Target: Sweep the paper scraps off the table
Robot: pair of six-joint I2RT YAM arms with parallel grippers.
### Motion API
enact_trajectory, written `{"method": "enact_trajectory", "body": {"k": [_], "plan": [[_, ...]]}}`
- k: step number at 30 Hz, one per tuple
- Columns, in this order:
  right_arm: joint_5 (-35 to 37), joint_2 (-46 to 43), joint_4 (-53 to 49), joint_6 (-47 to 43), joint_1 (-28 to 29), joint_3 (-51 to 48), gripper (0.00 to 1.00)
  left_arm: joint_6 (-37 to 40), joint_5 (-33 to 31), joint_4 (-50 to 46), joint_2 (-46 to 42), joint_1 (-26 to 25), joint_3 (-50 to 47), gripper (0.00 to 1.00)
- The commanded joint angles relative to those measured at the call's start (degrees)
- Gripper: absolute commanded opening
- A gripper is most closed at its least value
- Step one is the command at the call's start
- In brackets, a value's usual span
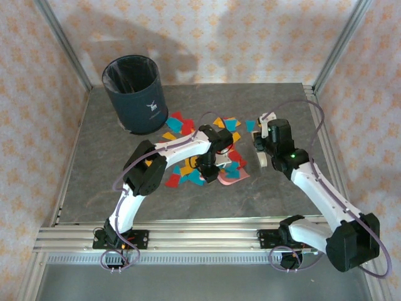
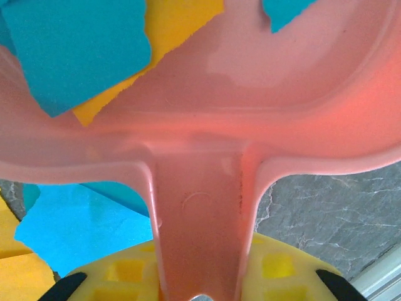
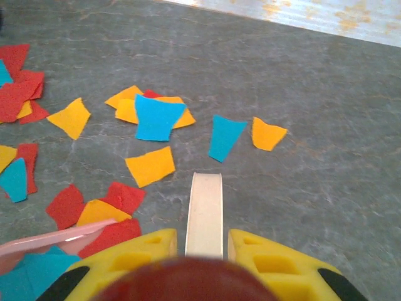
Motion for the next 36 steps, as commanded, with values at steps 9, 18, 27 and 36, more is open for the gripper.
{"method": "enact_trajectory", "body": {"k": [9, 18, 27, 36], "plan": [[-9.9, 3.4, 3.0, -7.1, 0.3, -1.3, 0.0, 0.7, 0.9, -1.8, 0.0, 0.0, -0.7, 0.0], [-15.2, 2.0, -1.0, -5.3, 1.3, -3.3, 0.0, 0.5, 1.1, -1.5, 0.2, 0.0, -0.4, 0.0], [-16.2, -1.6, -7.5, -2.9, 2.7, -1.8, 0.0, 0.2, 0.6, -1.1, 0.5, 0.0, 0.2, 0.0], [-12.7, -6.5, -7.6, -1.2, 2.8, -1.6, 0.0, 0.3, 0.8, -0.9, -0.2, 0.0, 0.2, 0.0]]}}
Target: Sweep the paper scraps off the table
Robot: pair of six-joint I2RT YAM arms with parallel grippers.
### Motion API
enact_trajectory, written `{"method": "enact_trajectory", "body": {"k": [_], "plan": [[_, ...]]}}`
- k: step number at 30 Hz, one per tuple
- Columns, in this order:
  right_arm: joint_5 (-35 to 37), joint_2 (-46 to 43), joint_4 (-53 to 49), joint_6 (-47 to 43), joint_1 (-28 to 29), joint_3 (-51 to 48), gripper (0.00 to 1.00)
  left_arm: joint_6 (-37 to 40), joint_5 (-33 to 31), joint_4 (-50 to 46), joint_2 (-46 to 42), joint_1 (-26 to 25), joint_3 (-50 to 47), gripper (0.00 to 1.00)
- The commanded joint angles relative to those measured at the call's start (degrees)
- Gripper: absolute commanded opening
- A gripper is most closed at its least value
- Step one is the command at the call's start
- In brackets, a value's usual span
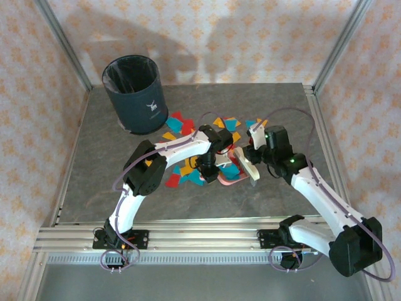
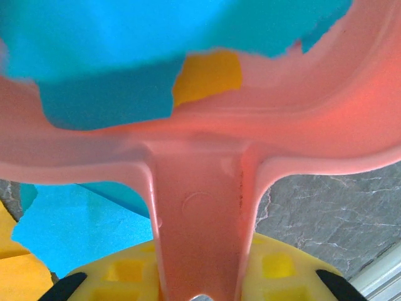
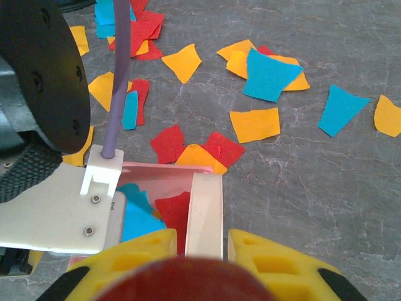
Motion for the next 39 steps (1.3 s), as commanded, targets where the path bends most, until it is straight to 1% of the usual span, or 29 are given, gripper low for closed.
{"method": "enact_trajectory", "body": {"k": [1, 5, 13, 20, 24, 27, 31, 39], "plan": [[3.1, -3.3, -0.6, 2.2, 0.4, 1.0, 0.0, 0.2, 0.4, -0.9, -0.3, 0.0, 0.2, 0.0], [5.8, -5.2, -1.5, 2.9, 0.4, 1.9, 0.0, -0.1, -0.1, 0.2, -1.3, 0.0, -0.2, 0.0], [11.9, -9.0, -2.0, 4.7, 0.4, 2.2, 0.0, -0.1, 1.3, 2.6, -3.7, 0.1, -1.9, 0.0], [23.5, -12.4, -1.7, 9.0, 0.4, 1.8, 0.0, -2.3, 4.2, 10.1, -9.7, 1.6, -7.5, 0.0], [27.3, -13.9, -1.6, 10.7, 0.4, 1.3, 0.0, -3.9, 5.4, 14.1, -13.7, 2.8, -10.0, 0.0], [28.1, -14.0, -2.0, 11.4, 0.4, 1.4, 0.0, -5.2, 5.2, 15.9, -16.5, 3.7, -10.8, 0.0], [26.8, -13.8, -2.5, 11.8, 0.4, 1.4, 0.0, -7.2, 5.3, 18.1, -19.4, 5.6, -11.8, 0.0], [23.7, -13.6, -2.8, 12.6, 0.4, 1.0, 0.0, -11.3, 8.3, 21.7, -25.7, 11.4, -11.5, 0.0]]}}
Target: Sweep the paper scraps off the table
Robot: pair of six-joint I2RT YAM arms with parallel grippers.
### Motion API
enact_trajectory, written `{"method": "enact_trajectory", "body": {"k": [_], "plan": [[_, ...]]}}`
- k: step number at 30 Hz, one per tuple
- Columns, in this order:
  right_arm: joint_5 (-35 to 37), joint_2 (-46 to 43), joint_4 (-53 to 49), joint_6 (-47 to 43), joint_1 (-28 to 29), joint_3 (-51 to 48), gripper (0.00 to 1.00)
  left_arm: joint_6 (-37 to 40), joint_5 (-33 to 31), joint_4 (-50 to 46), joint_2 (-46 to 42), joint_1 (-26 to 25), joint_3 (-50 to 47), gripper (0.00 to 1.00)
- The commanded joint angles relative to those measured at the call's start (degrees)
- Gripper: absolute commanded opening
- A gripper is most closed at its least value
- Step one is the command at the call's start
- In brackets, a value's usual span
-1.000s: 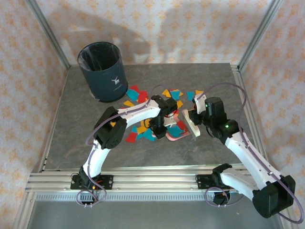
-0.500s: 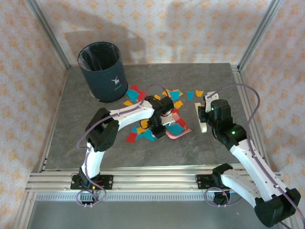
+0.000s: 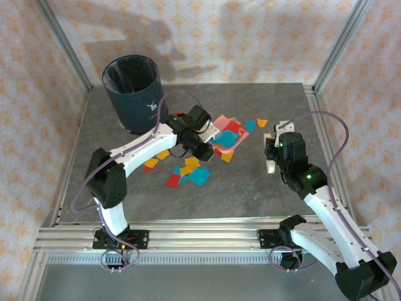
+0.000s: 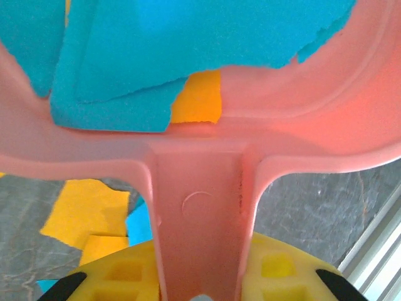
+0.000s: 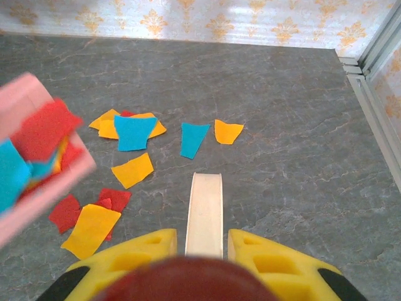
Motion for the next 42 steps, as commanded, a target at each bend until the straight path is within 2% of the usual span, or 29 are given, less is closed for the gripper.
{"method": "enact_trajectory", "body": {"k": [1, 4, 15, 21, 25, 31, 38, 42], "plan": [[-1.0, -0.5, 0.5, 1.5, 0.4, 0.7, 0.0, -3.1, 2.3, 2.7, -4.2, 2.8, 0.9, 0.0], [-1.4, -0.4, 0.5, 1.8, 0.4, 0.7, 0.0, -3.0, 5.5, 1.4, -5.0, 5.3, 3.1, 0.0], [-2.1, 0.5, 0.0, 2.2, 0.4, 0.7, 0.0, -5.1, 7.2, -4.1, -4.7, 12.3, 12.0, 0.0], [-2.5, 0.7, -0.2, 2.4, 0.4, 0.6, 0.0, -8.0, 9.6, -9.6, -0.8, 16.3, 21.0, 0.0], [-2.6, 0.6, -0.7, 2.5, 0.4, 0.8, 0.0, -9.0, 8.6, -10.6, 0.6, 18.2, 25.2, 0.0], [-2.9, 0.4, -1.8, 3.5, 0.4, 1.5, 0.0, -10.7, 11.4, -13.5, 4.4, 22.8, 32.3, 0.0], [-2.9, 0.4, -2.3, 3.6, 0.4, 1.5, 0.0, -13.5, 15.7, -13.0, 6.8, 28.1, 36.9, 0.0], [-3.3, 0.3, -2.4, 3.7, 0.4, 1.3, 0.0, -15.4, 16.0, -12.1, 7.0, 30.4, 38.1, 0.0]]}}
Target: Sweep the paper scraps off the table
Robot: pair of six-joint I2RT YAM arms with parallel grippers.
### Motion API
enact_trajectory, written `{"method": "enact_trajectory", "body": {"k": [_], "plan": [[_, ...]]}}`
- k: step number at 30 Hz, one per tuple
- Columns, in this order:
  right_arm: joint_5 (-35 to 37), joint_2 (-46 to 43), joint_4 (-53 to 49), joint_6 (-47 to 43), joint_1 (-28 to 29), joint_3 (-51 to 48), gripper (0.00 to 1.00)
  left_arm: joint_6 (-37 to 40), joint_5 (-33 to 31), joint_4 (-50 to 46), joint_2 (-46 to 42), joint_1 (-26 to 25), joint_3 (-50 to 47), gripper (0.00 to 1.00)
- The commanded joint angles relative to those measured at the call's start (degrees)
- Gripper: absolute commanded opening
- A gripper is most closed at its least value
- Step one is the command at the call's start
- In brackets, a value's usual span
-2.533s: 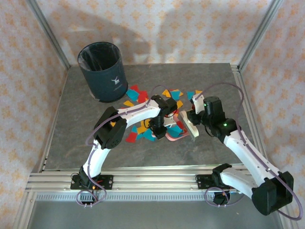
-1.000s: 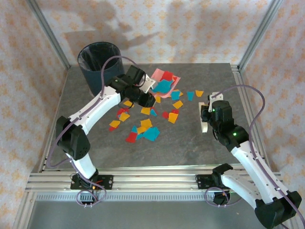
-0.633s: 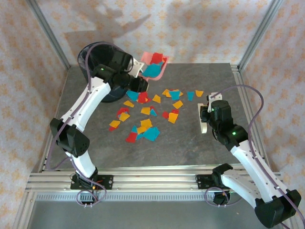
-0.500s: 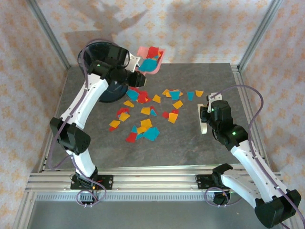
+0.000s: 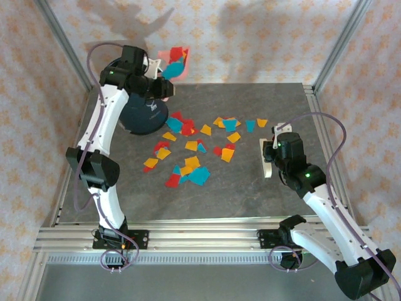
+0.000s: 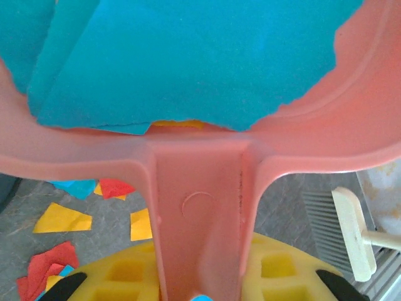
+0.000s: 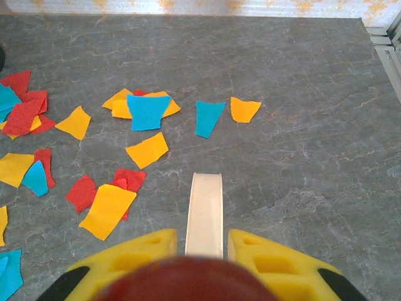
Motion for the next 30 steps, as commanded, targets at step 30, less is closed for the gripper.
{"method": "enact_trajectory", "body": {"k": [30], "plan": [[-0.9, -0.4, -0.8, 1.1, 0.4, 0.8, 0.0, -39.0, 16.6, 40.7, -6.5, 11.3, -21.9, 0.0]]}}
